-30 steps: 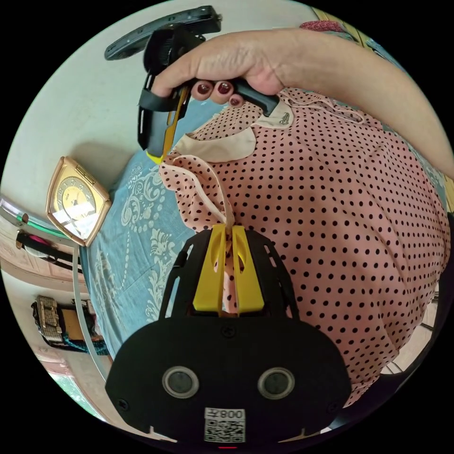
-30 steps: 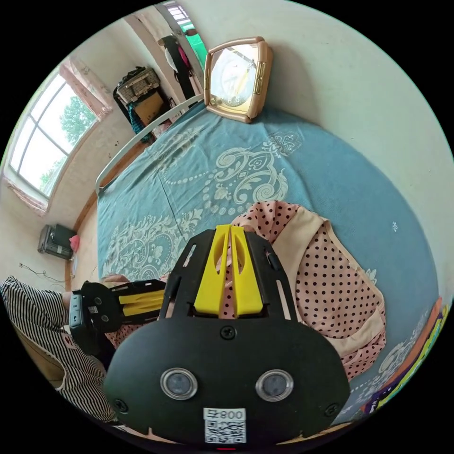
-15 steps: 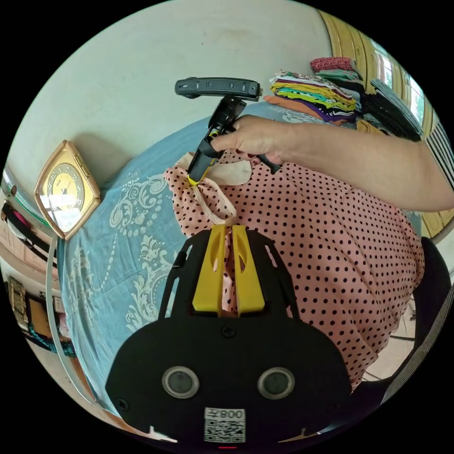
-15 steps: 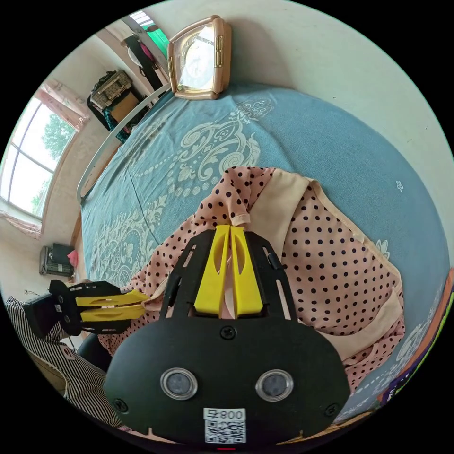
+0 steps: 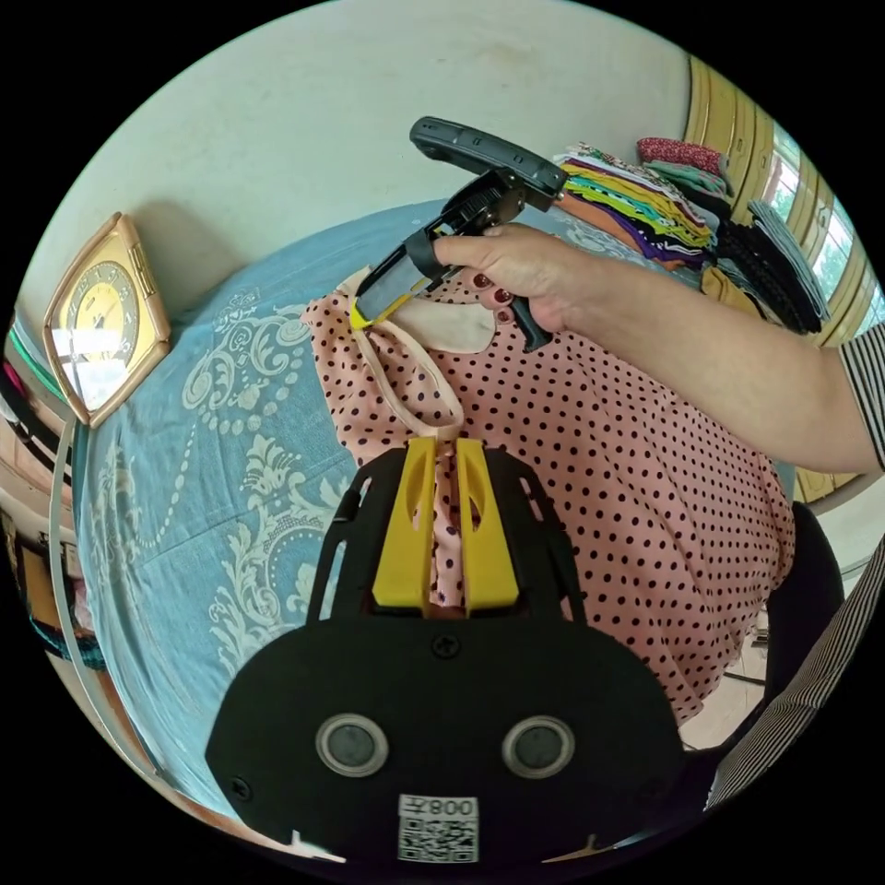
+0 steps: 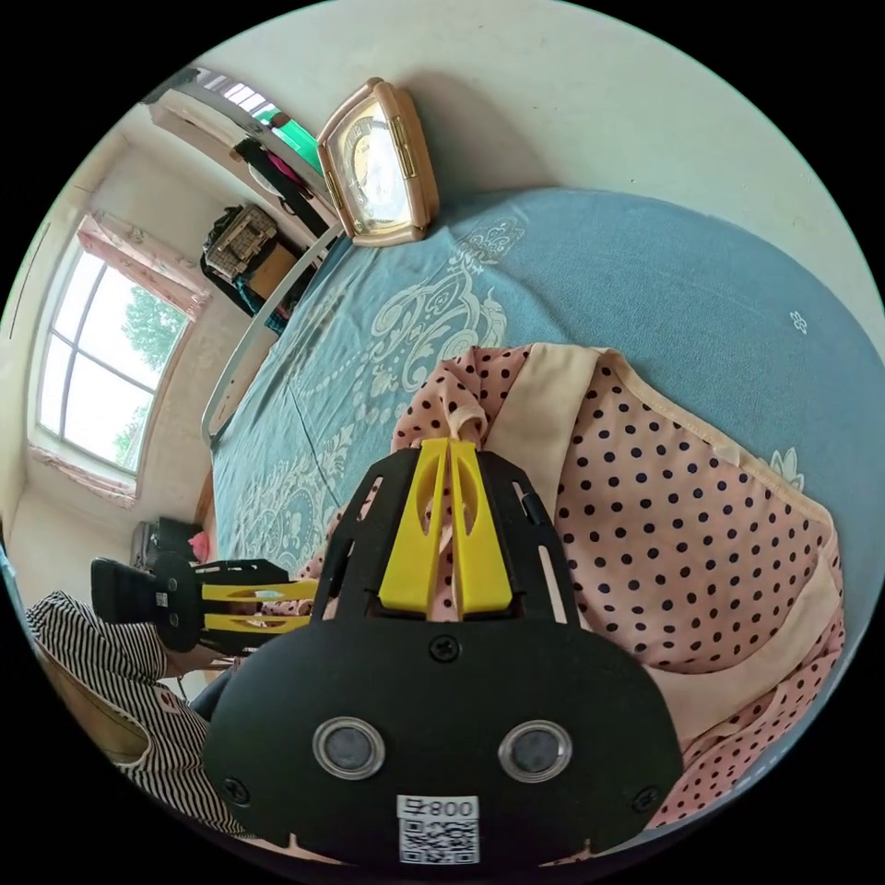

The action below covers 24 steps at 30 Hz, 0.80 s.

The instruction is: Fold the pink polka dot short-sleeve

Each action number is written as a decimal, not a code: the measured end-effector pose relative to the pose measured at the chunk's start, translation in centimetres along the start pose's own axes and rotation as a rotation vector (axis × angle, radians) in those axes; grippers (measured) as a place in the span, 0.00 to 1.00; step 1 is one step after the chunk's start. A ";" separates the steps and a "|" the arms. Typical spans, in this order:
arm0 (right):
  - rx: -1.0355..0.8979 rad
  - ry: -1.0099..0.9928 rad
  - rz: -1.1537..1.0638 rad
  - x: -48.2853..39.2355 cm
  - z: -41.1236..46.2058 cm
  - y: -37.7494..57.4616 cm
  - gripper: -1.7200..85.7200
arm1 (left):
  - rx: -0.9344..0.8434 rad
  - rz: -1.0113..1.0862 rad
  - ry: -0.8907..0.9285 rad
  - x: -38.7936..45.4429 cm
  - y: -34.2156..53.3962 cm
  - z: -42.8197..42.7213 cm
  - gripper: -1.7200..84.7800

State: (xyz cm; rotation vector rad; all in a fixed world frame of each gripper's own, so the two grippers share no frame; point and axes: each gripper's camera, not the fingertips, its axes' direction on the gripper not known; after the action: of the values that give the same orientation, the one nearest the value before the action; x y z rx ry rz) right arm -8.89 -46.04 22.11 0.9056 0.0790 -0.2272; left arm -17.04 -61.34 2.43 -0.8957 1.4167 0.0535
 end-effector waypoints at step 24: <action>0.092 0.046 -0.006 -0.4 -6.6 15.7 0.02 | 0.021 -0.065 -0.005 -4.7 1.9 -3.0 0.04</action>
State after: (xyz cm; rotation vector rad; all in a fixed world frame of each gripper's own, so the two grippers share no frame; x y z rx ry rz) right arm -5.49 -31.43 30.23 1.0027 0.1145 -0.2167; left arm -21.51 -59.54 5.86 -0.9226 1.3799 -0.0078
